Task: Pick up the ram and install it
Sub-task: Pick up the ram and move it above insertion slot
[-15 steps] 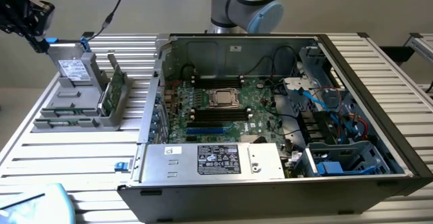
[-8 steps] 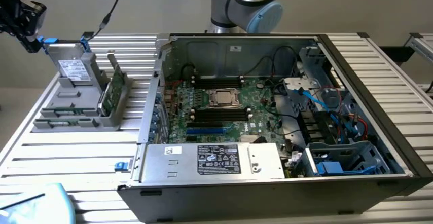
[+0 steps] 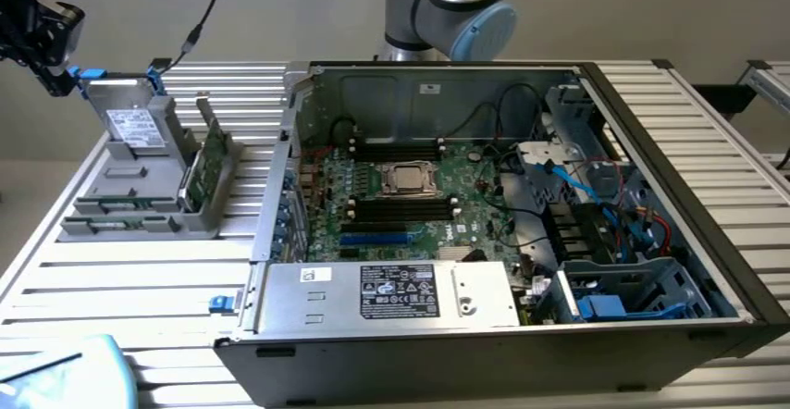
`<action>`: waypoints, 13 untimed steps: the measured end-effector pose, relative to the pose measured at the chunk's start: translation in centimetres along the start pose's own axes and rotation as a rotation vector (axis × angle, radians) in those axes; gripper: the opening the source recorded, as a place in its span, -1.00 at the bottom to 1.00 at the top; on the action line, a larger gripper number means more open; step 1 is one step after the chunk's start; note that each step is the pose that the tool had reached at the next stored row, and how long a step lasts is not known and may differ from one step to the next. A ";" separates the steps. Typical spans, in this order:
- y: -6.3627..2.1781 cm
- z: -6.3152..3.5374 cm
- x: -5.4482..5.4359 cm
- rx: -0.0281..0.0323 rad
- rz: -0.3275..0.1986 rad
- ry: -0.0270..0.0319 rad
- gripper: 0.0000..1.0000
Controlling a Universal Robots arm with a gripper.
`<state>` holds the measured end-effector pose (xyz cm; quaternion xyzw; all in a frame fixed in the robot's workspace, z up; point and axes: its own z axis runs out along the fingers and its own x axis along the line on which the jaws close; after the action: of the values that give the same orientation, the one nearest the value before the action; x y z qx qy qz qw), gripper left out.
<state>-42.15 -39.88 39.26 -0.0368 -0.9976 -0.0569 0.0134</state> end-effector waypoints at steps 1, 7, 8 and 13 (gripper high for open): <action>0.00 0.00 0.0 0.0000 0.000 0.0000 -0.80; 0.00 0.00 0.0 0.0000 -0.001 0.0001 -0.80; 0.00 0.00 0.0 0.0002 -0.004 0.0005 -0.80; 0.00 0.01 0.0 0.0013 -0.044 0.0048 -0.80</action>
<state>-42.15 -39.87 39.25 -0.0149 -0.9982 -0.0567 0.0146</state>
